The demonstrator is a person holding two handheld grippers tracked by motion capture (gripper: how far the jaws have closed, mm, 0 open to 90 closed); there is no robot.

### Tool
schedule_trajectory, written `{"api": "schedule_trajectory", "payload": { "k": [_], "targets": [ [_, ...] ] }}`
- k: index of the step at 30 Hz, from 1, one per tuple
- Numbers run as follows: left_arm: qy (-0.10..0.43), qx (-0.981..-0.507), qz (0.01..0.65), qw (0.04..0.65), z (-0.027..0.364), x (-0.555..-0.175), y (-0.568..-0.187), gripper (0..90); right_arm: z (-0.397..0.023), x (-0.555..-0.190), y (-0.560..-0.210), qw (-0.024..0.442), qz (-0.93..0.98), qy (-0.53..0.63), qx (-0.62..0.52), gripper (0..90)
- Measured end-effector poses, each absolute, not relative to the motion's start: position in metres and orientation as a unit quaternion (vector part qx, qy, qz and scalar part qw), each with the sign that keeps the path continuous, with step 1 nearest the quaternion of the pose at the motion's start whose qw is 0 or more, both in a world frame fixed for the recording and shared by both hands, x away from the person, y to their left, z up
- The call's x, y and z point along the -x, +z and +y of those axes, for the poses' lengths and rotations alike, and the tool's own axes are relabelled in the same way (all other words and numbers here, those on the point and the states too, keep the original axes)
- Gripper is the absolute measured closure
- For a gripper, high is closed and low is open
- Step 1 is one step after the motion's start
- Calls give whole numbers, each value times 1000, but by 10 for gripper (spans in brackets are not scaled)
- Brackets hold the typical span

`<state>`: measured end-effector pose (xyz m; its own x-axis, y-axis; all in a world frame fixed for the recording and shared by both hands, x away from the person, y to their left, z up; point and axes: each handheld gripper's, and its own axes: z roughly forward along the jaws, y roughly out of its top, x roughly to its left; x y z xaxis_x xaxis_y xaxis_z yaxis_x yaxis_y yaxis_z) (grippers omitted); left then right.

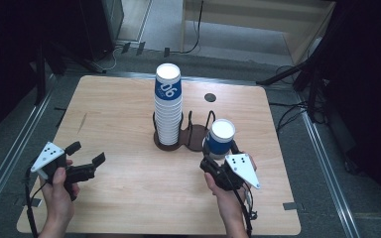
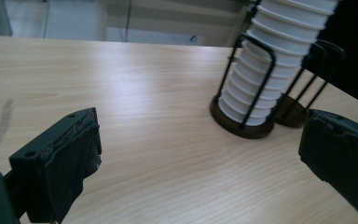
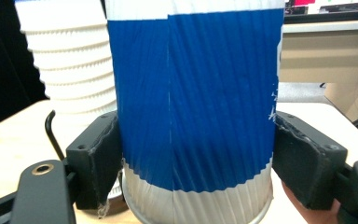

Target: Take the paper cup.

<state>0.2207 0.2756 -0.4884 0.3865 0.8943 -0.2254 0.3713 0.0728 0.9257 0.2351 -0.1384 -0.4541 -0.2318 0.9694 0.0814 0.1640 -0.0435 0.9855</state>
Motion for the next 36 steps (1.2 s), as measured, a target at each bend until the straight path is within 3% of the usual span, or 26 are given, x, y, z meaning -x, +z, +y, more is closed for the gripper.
{"api": "schedule_trajectory", "payload": {
  "k": [15, 27, 31, 36],
  "targets": [
    [213, -685, 433, 546, 242, -216, -479, 0, -113, -232, -476, 383, 626, 499, -461, 216],
    [185, -693, 422, 554, 235, -222, -480, 0, -78, -225, -501, 386, 682, 463, -414, 216],
    [190, -689, 414, 563, 234, -218, -475, 61, -68, -223, -509, 394, 696, 449, -399, 215],
    [175, -698, 406, 563, 230, -218, -474, 61, -52, -217, -517, 401, 715, 434, -374, 215]
  ]
}}
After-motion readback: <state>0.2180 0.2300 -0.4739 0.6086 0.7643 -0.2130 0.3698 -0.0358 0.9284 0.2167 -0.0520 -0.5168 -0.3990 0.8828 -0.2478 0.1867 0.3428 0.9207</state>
